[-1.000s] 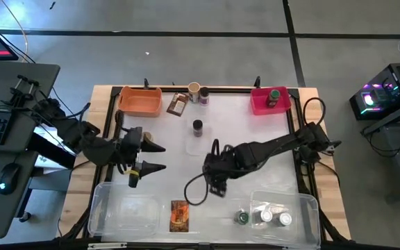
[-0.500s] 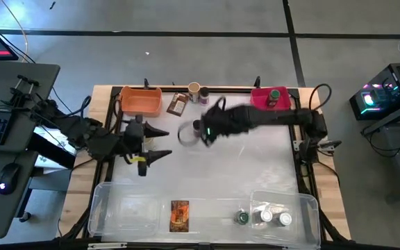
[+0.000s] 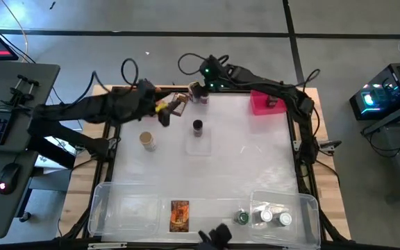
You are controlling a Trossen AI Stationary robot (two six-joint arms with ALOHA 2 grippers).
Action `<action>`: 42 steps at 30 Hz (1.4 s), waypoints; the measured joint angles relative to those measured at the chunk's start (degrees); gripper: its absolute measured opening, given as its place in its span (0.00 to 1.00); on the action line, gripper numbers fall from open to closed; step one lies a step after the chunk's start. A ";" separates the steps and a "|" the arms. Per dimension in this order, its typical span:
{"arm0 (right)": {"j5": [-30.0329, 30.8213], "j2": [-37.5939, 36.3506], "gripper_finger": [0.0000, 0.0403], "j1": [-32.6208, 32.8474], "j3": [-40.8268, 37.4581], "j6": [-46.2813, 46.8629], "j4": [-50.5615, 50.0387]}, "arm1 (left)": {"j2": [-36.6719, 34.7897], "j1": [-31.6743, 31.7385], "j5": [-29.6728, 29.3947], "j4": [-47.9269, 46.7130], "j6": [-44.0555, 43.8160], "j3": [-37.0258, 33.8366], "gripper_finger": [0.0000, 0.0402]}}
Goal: Sort spices by type
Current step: Put the black seasoning bottle into the white bin
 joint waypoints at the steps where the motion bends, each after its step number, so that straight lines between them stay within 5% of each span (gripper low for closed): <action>1: -0.75 0.44 0.77 -0.59 0.00 -1.13 0.72 | 0.25 1.19 0.85 -0.02 -0.11 0.02 0.70; 9: 1.77 0.99 0.65 -3.03 0.02 -4.12 -2.97 | 2.04 7.67 7.66 -2.91 6.12 0.00 0.70; 13: -0.14 1.15 0.65 -4.03 0.02 -7.67 -2.80 | 2.71 10.28 15.09 -4.31 9.12 0.00 0.70; 20: -2.23 4.97 0.64 -4.65 0.02 -4.14 -0.65 | 3.45 12.47 18.92 -5.62 9.40 0.00 0.70; 29: -2.31 7.19 0.64 -4.35 0.07 -1.40 -0.51 | 3.57 12.73 20.23 -7.82 8.12 0.00 0.70; 42: 0.55 7.31 0.64 -4.35 0.04 -14.31 -3.10 | 3.55 12.71 20.01 -7.85 7.46 0.00 0.70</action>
